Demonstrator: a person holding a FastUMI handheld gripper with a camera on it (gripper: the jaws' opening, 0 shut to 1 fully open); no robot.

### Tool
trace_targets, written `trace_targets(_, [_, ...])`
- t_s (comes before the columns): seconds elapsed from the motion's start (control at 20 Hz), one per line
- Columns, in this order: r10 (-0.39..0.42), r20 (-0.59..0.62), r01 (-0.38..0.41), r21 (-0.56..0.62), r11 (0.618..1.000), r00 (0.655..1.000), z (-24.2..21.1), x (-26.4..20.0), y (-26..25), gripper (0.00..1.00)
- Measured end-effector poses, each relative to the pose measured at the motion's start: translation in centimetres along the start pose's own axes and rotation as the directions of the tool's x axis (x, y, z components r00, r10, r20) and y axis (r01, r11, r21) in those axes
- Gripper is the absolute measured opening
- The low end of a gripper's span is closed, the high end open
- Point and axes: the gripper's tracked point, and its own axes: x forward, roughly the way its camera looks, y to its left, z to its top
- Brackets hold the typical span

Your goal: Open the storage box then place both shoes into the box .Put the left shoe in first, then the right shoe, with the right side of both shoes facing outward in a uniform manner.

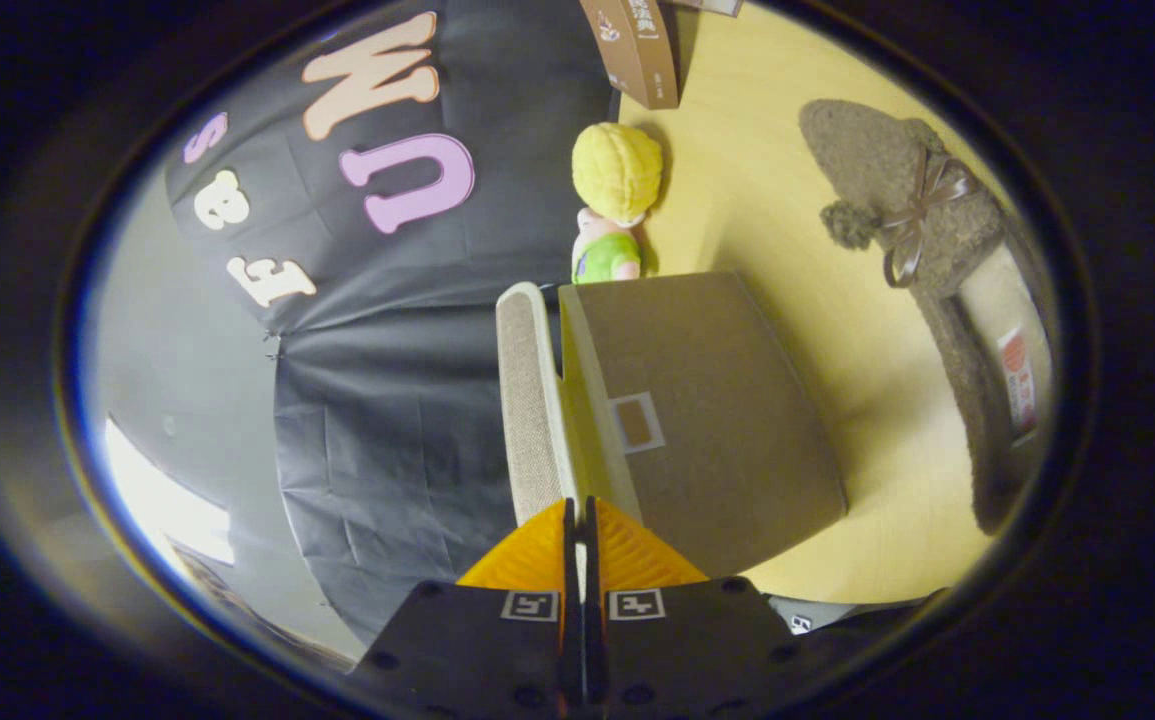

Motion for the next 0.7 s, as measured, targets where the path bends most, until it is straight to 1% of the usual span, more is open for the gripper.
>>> trace_targets(0.15, [0.049, -0.013, -0.049, -0.001, 0.999, 0.999, -1.0, -1.5, 1.5, 0.04])
trace_targets(0.25, [0.079, -0.018, -0.080, -0.023, 0.997, 0.997, -1.6, -1.5, 2.8, 0.04])
trace_targets(0.4, [0.132, -0.021, -0.133, -0.078, 0.988, 0.991, -2.1, -1.1, 5.9, 0.03])
trace_targets(0.6, [0.134, -0.050, -0.141, -0.180, 0.974, 0.990, -3.6, 0.1, 9.0, 0.03])
trace_targets(0.7, [0.118, -0.074, -0.132, -0.230, 0.964, 0.990, -4.3, 1.5, 10.2, 0.03])
